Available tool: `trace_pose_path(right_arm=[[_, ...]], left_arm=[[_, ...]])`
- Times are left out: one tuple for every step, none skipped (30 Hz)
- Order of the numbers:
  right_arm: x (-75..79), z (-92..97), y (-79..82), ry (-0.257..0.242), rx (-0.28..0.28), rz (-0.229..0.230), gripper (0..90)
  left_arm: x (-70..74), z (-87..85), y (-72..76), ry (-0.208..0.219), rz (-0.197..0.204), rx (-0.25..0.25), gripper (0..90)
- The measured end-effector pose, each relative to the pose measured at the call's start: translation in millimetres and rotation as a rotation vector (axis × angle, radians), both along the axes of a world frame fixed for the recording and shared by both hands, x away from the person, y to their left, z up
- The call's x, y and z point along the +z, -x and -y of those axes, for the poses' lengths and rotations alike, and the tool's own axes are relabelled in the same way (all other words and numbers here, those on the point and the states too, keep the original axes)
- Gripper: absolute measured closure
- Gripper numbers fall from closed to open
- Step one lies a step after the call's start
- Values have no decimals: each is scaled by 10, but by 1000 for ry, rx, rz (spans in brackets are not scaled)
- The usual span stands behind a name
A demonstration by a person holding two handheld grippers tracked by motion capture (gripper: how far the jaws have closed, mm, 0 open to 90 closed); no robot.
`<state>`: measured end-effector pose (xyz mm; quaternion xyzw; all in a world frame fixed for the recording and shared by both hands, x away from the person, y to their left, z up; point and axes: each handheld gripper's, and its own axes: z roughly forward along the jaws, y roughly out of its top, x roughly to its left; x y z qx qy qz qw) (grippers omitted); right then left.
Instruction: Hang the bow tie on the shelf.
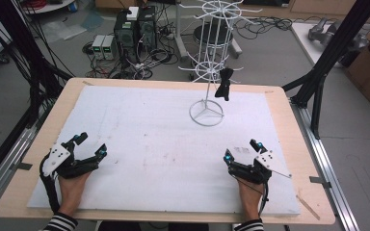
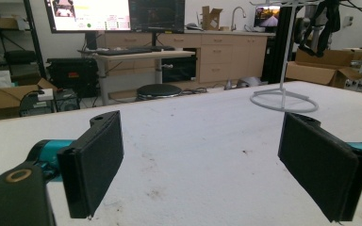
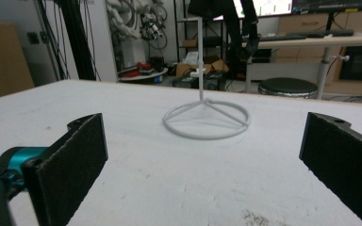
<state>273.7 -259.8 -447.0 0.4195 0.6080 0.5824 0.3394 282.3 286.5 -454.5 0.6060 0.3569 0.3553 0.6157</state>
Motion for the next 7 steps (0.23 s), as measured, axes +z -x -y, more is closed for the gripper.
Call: trace_pose_path(right_arm=[[-12, -3, -11, 3, 1, -13, 4], [-19, -9, -21, 8, 2, -23, 4], [-23, -12, -22, 11, 3, -30, 4], [-30, -13, -36, 15, -1, -33, 4], [-34, -14, -41, 12, 4, -46, 4], [-33, -15, -37, 9, -1, -45, 4], [-35, -15, -35, 7, -2, -47, 4]], left_arm=[[1, -1, 0, -1, 0, 0, 151], [0, 0, 0, 1, -1, 0, 151], [0, 0, 0, 0, 0, 0, 151], [0, 0, 1, 0, 0, 0, 151], [-1, 0, 3, 1, 3, 0, 151], [-2, -3, 6, -1, 5, 1, 151], [-2, -3, 7, 4, 7, 1, 151]])
